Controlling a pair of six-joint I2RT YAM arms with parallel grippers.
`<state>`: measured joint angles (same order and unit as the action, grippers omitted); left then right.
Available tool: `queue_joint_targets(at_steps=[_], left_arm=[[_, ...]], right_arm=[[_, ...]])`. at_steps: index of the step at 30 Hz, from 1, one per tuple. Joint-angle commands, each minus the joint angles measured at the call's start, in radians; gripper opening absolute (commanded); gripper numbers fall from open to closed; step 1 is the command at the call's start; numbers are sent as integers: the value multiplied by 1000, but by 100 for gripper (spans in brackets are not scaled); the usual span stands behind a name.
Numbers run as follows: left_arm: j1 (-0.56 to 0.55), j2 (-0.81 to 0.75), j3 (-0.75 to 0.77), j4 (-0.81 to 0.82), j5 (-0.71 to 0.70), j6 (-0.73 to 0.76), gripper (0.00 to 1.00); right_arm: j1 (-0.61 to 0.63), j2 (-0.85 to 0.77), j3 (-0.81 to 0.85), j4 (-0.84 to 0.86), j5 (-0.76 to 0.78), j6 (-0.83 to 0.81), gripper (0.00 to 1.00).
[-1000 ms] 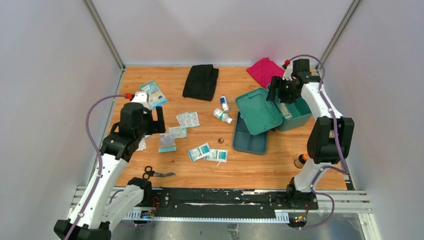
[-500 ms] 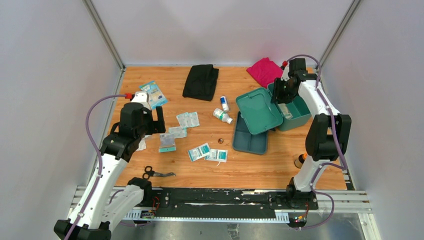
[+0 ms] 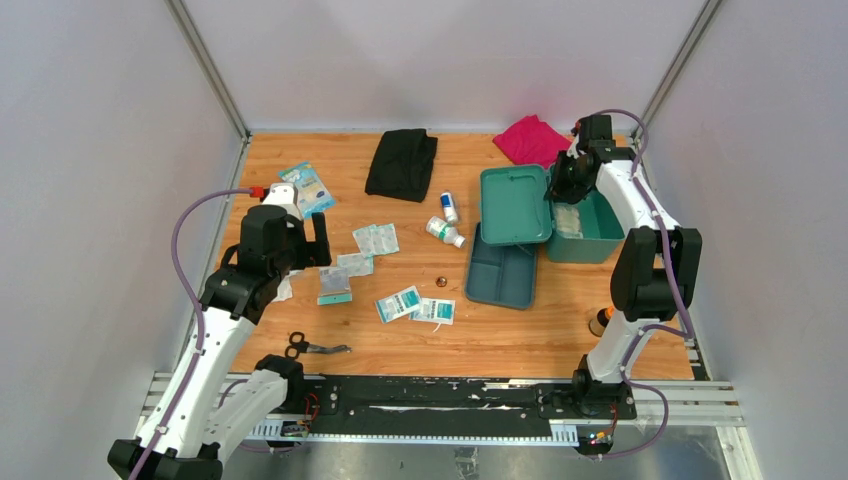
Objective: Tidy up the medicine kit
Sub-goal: Adjust the medicine box at the center of the board.
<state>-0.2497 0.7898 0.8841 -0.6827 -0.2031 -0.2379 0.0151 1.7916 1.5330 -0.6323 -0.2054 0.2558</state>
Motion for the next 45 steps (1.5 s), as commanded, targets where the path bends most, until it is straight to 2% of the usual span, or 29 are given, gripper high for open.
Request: queue_joint_targets(at_steps=[1, 9, 13, 27, 30, 38, 42, 45], left_arm=[[9, -3, -9, 3, 8, 15, 100], [9, -3, -10, 4, 8, 15, 100], [9, -2, -9, 5, 8, 15, 100], [9, -2, -10, 4, 8, 15, 100], [9, -3, -10, 4, 8, 15, 100], [9, -3, -9, 4, 8, 15, 100], [9, -6, -9, 5, 6, 15, 100], [9, -8, -10, 4, 3, 15, 100]], right_arm=[[-4, 9, 9, 69, -15, 161, 24], [-4, 40, 0, 152, -50, 314, 19], [7, 66, 13, 170, -99, 324, 18], [101, 70, -10, 224, -100, 350, 18], [102, 60, -10, 218, -74, 337, 24], [100, -67, -16, 149, 115, 210, 52], [102, -171, -44, 135, 165, 150, 59], [102, -236, -70, 137, 126, 108, 60]])
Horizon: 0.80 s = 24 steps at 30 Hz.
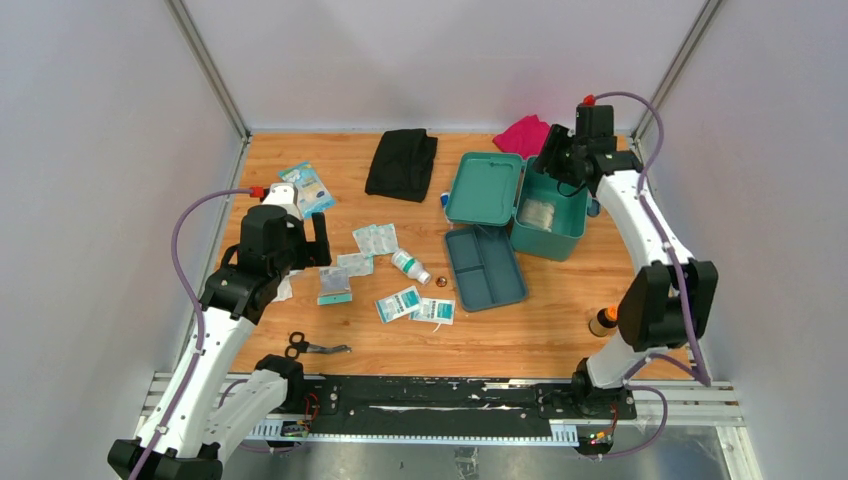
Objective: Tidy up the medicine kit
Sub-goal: Adjust the medicine box at the center of the board.
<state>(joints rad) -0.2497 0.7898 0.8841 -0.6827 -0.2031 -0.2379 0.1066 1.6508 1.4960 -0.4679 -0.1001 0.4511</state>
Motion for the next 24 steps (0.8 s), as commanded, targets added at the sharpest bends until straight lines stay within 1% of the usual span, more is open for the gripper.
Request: queue_joint_targets(at_steps=[1, 6, 11, 18, 24], left_arm=[[9, -8, -10, 5, 1, 14, 100], [9, -8, -10, 5, -12, 11, 100], [9, -5, -7, 4, -32, 6, 100], [9, -32, -7, 11, -59, -1, 100], [9, -37, -7, 13, -64, -10, 100]], right_arm=[[11, -116, -41, -25, -4, -99, 60], [42, -235, -121, -4, -56, -129, 63], [126, -310, -183, -21, -57, -145, 63], [303, -309, -225, -48, -26, -144, 62], [438, -308, -292, -47, 29, -129, 61]])
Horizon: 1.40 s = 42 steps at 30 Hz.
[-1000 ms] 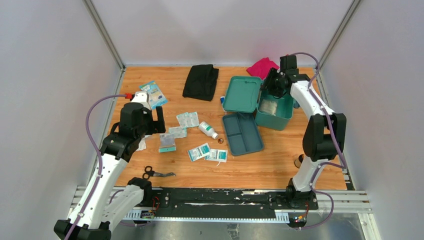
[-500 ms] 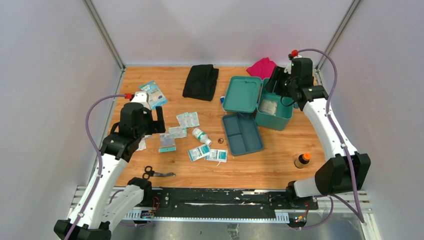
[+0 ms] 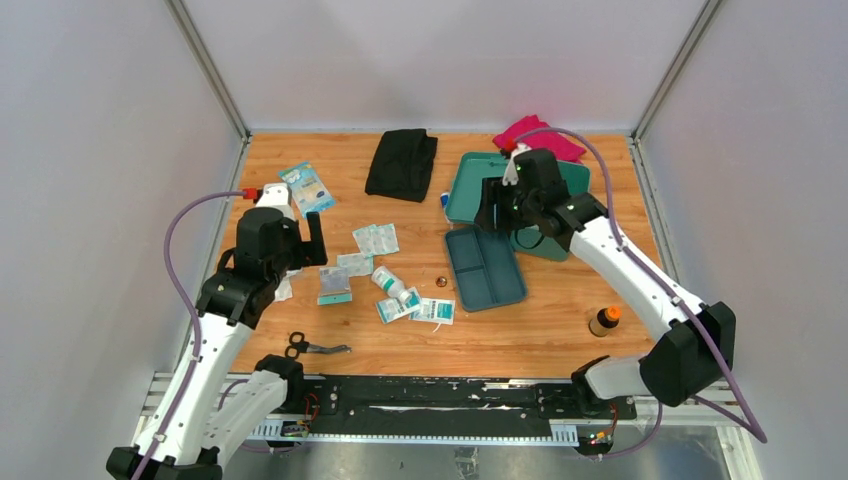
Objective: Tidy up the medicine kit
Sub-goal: Adjust the medicine box at the center of the board, then pick up the pill bottle at the center of the board.
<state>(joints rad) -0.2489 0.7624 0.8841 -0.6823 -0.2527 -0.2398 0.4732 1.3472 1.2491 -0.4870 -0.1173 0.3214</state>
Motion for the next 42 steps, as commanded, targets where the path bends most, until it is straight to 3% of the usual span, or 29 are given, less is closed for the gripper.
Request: queue_joint_targets(at_steps=[1, 10, 20, 30, 38, 42], left_arm=[[9, -10, -6, 12, -12, -12, 100], [8, -44, -18, -44, 43, -181, 100], [8, -106, -158, -75, 94, -464, 100], [8, -57, -211, -66, 50, -496, 100], [-5, 33, -189, -54, 58, -473, 99], [-7, 33, -201, -55, 46, -478, 99]], right_arm=[[88, -6, -61, -27, 44, 4, 61], [135, -91, -243, -8, 23, 28, 61], [136, -235, -340, -20, 0, 40, 63], [136, -321, -413, -14, -50, 61, 64], [138, -258, -384, -7, -175, 24, 64], [155, -230, -355, -21, -151, 14, 64]])
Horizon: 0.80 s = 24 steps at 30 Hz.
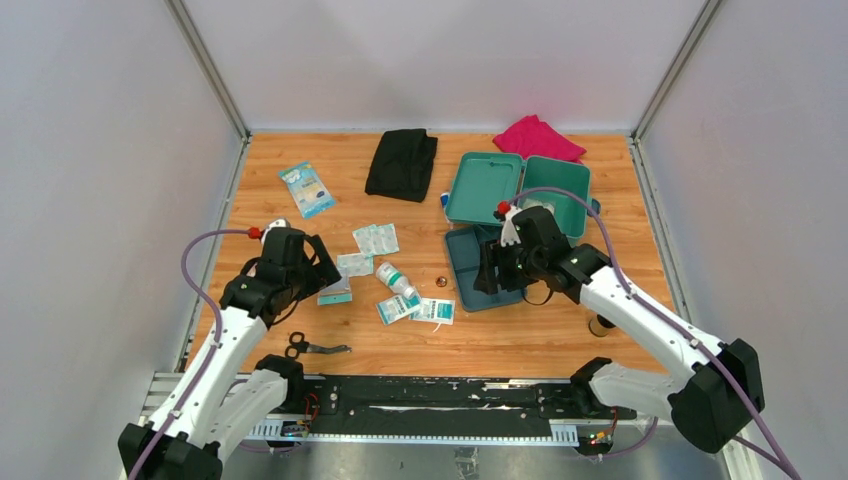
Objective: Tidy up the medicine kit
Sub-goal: Pick up the pill bottle at the center of the board.
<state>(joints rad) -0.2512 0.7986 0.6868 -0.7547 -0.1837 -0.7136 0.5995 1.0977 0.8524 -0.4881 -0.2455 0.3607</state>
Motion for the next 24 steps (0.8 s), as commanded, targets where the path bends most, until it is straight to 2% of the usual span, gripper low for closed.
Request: queue_joint_targets(at_steps=[1, 7, 14, 19, 24], left_arm=[[-5, -6, -10, 18, -26, -8, 99], [-4, -8, -10, 17, -35, 25, 99], [-3, -10, 62, -18, -47, 117, 99], [-3, -18, 172, -75, -52, 191, 99], [-3, -34, 265, -101, -134, 304, 100]], right_arm=[[37, 28, 49, -19, -10, -24, 65], [156, 122, 110, 24, 71, -12, 68], [325, 394, 314, 42, 175, -38, 77], [371, 602, 473, 37, 181, -57, 79], [373, 764, 614, 19, 173, -93, 82]])
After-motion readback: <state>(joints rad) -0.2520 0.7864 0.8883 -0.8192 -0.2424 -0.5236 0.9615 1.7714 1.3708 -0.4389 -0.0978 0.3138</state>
